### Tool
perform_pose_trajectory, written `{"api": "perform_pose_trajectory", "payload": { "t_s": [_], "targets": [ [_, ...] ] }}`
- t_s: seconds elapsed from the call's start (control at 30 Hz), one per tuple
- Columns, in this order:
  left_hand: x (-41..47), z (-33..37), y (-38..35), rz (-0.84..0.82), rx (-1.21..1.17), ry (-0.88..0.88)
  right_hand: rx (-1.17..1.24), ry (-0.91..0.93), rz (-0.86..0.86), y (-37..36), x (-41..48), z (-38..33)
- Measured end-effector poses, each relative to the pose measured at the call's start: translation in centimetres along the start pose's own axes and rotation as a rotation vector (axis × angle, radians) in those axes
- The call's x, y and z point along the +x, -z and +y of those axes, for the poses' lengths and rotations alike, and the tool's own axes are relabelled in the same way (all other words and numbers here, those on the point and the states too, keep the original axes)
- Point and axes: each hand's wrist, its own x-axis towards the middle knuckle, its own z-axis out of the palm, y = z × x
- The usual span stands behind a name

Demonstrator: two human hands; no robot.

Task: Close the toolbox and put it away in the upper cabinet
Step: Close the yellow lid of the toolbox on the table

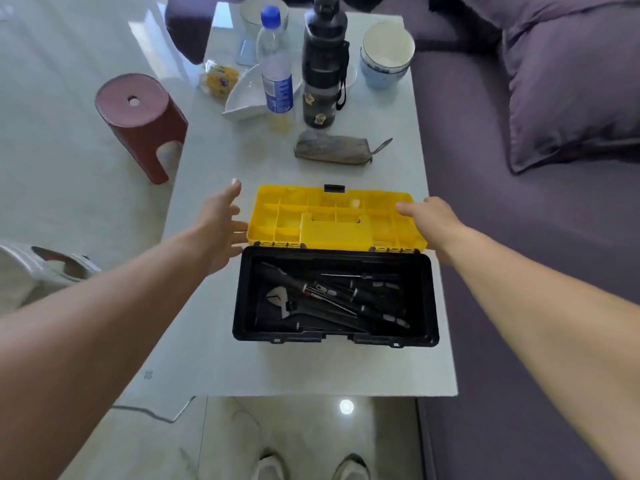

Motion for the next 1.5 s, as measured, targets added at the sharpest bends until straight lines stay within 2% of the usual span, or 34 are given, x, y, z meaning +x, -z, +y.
{"api": "perform_pose_trajectory", "payload": {
  "t_s": [0.27, 0.53, 0.8, 0.97, 1.07, 1.13, 1.2, 1.27, 1.33, 1.37, 1.43, 1.5],
  "targets": [
    [-3.4, 1.0, 1.4, -0.014, -0.132, -0.019, 0.160, 0.059, -0.018, 1.6, -3.7, -0.9],
    [-7.9, 0.7, 3.6, -0.013, -0.013, -0.052, 0.266, 0.082, -0.043, 3.5, -10.4, -0.2],
    [-11.5, -4.8, 3.4, -0.074, 0.141, 0.039, 0.118, 0.067, -0.155, 2.1, -16.2, 6.6],
    [-11.7, -6.3, 2.5, -0.071, 0.187, -0.035, -0.159, 0.164, -0.069, 0.2, -15.8, 9.2],
    [-12.0, -7.0, 2.4, -0.067, 0.434, -0.146, -0.444, 0.217, -0.076, -0.5, -16.3, 9.6],
    [-12.0, -8.0, 1.8, -0.036, 0.820, -0.260, -0.715, 0.282, -0.021, -1.6, -16.7, 9.6],
    [-11.6, -8.9, 0.6, -0.026, 1.175, -0.419, -0.940, 0.436, 0.067, -3.1, -17.4, 9.4],
    [-11.2, -9.1, -0.7, -0.035, 1.380, -0.576, -1.014, 0.637, 0.088, -4.6, -18.3, 8.8],
    [-10.4, -9.3, -1.8, -0.045, 1.482, -0.634, -1.033, 0.819, 0.072, -6.3, -18.7, 8.6],
    [-10.0, -9.5, -2.3, -0.048, 1.499, -0.634, -1.062, 0.854, 0.057, -7.1, -18.6, 8.7],
    [-9.6, -9.7, -2.8, -0.022, 1.499, -0.635, -1.145, 0.832, 0.042, -8.4, -18.3, 8.8],
    [-9.5, -9.7, -2.9, 0.016, 1.484, -0.661, -1.178, 0.841, 0.117, -9.1, -18.2, 9.2]
  ]
}}
